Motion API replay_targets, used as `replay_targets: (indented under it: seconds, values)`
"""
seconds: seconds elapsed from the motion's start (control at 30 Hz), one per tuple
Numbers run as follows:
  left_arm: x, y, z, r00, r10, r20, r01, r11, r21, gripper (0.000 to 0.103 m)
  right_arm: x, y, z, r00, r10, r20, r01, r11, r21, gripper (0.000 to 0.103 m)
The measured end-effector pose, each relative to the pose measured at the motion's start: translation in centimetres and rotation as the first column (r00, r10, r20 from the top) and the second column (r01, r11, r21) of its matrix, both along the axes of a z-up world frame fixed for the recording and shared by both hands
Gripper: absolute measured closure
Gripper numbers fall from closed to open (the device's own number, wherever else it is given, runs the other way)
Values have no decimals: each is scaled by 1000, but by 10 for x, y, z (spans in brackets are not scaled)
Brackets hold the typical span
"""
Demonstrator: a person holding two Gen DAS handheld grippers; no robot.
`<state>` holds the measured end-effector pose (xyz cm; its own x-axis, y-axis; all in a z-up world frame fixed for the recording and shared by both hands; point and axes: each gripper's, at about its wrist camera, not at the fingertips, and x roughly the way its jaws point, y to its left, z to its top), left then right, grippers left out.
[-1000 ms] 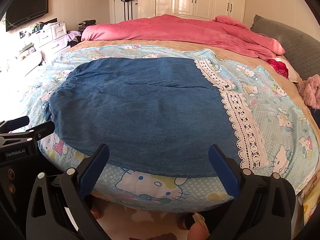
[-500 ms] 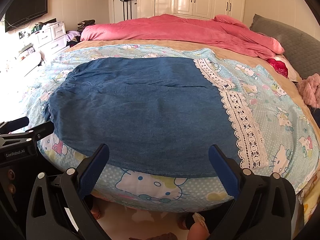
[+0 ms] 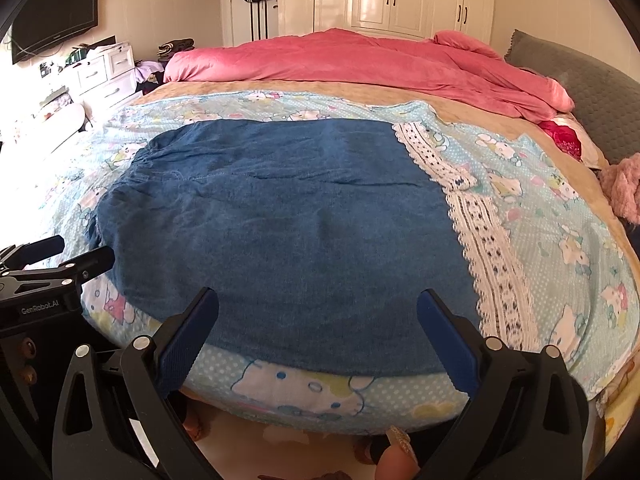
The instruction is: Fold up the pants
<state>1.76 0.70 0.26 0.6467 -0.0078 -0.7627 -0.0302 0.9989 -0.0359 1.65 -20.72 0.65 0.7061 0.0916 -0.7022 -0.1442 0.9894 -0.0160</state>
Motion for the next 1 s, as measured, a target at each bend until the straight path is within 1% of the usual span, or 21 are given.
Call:
replay_targets:
  seconds: [0.1,0.27,0.43,0.5,0.6,0.7,0.83,0.93,1.0]
  values:
    - [12,8,2,1000,12,0,-12,1000,-4,9,13,3,4,1000,23,-4,-23,1000,-10,4]
    - [41,31,10,999,48,7,-48,999,-10,9,58,7,9,992,86,-88,-81,995,56,4]
    - [72,59,13,996,89,7,-89,996,5,9,106,21,17,985,144,-90,-144,990,15,4]
    - [90,75,12,995,100,-4,-100,995,-9,9,128,28,19,981,172,-91,-172,985,12,4]
    - [112,95,9,991,130,-18,-130,991,-10,9,158,39,22,975,209,-73,-212,977,-31,4]
    - [134,112,7,987,162,-22,-162,987,12,9,189,46,22,966,243,-83,-246,969,-24,4]
    - [161,125,3,987,159,-36,-159,987,0,9,223,61,20,950,299,-94,-305,951,-54,4]
    - [185,130,-2,988,139,-66,-140,990,-17,9,250,73,14,935,342,-98,-350,933,-88,4]
    - [200,130,-7,990,123,-72,-124,992,-1,9,266,79,11,927,361,-100,-371,923,-106,4]
